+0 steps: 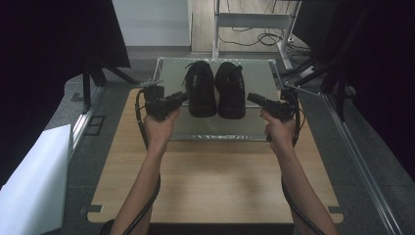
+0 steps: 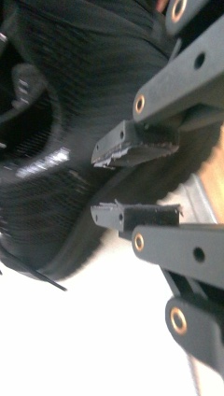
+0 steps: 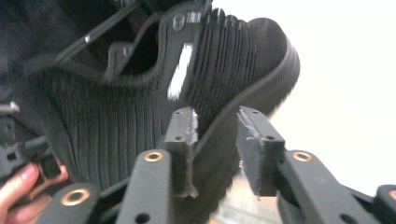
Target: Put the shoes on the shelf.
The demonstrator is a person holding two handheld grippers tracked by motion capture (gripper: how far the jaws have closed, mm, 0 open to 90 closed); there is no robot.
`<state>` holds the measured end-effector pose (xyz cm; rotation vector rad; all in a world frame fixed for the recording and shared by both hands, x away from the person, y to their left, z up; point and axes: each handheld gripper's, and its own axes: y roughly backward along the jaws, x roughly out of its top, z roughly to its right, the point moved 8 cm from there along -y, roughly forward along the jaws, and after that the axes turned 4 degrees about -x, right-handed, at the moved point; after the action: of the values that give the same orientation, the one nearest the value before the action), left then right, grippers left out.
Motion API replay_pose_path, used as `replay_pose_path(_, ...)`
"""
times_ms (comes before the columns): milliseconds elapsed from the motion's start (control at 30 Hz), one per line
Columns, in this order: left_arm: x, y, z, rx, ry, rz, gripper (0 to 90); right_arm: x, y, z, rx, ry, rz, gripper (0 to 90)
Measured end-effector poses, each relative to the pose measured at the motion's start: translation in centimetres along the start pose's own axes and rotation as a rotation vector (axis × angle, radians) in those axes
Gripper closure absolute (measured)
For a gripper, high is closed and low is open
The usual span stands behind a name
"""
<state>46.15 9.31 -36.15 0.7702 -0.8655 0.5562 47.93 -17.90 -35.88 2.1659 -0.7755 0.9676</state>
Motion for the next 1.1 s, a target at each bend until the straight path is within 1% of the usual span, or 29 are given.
replay_pose_path(67,-0.6,-0.2,0.0,0.006,-0.011,-0.017,72.9,-0.7,0.0,-0.2,-0.002,0.025,-0.012,73.0)
replay_pose_path(100,-0.9,-0.4,0.1,0.003,-0.017,-0.029,75.0,-1.3,-0.2,-0.4,-0.034,0.056,-0.019,75.8)
replay_pose_path(133,-1.0,-0.6,0.2,0.006,-0.019,-0.03,75.0,-1.3,-0.2,-0.4,-0.034,0.056,-0.019,75.8)
replay_pose_path(167,-1.0,-0.7,0.3,0.015,-0.025,-0.023,78.2,-1.4,-0.2,-0.5,-0.053,0.071,-0.018,77.9)
replay_pose_path(200,-0.9,-0.9,0.5,0.021,-0.031,-0.024,81.2,-1.5,-0.2,-0.5,-0.058,0.078,-0.016,81.1)
replay_pose_path(233,-0.8,-1.0,0.7,0.02,-0.04,-0.031,84.9,-1.5,-0.3,-0.7,-0.051,0.073,-0.017,85.4)
replay_pose_path(267,-0.7,-1.1,0.8,0.03,-0.048,-0.035,88.7,-1.5,-0.3,-0.8,-0.042,0.069,-0.019,89.9)
replay_pose_path(300,-0.5,-1.2,0.9,0.052,-0.061,-0.043,89.5,-1.5,-0.5,-0.9,-0.052,0.075,-0.015,90.0)
replay_pose_path(333,-0.4,-1.4,1.0,0.065,-0.069,-0.049,89.6,-1.4,-0.6,-1.0,-0.072,0.086,-0.013,90.0)
replay_pose_path(367,-0.2,-1.5,1.0,0.071,-0.07,-0.054,89.7,-1.4,-0.7,-1.0,-0.086,0.095,-0.006,90.0)
replay_pose_path(400,-0.1,-1.6,0.9,0.069,-0.065,-0.056,89.8,-1.2,-1.0,-0.9,-0.1,0.095,0.0,90.0)
replay_pose_path(500,0.1,-2.2,0.3,0.057,-0.024,-0.051,89.8,-1.1,-1.3,-0.7,-0.1,0.083,0.003,90.0)
replay_pose_path(567,0.3,-2.6,0.0,0.056,-0.009,-0.046,89.9,-1.0,-1.7,-0.4,-0.101,0.071,0.004,90.0)
replay_pose_path(700,1.0,-3.5,-0.3,0.067,0.0,-0.049,89.9,-0.4,-2.5,0.2,-0.118,0.057,0.006,90.0)
replay_pose_path(733,1.3,-4.0,-0.5,0.061,0.012,-0.05,89.8,-0.1,-2.9,0.5,-0.128,0.052,0.01,90.0)
replay_pose_path(867,1.6,-4.6,-0.8,0.065,0.023,-0.052,89.9,0.4,-3.5,0.9,-0.142,0.038,0.019,90.0)
replay_pose_path(933,1.8,-5.1,-1.1,0.061,0.038,-0.051,89.9,0.8,-4.2,1.4,-0.154,0.03,0.029,90.0)
replay_pose_path(1033,2.0,-5.7,-1.5,0.069,0.047,-0.053,89.9,1.0,-4.5,1.7,-0.16,0.02,0.034,90.0)
replay_pose_path(1100,2.1,-6.2,-1.7,0.082,0.045,-0.055,89.9,1.2,-4.9,2.0,-0.166,0.006,0.041,90.0)
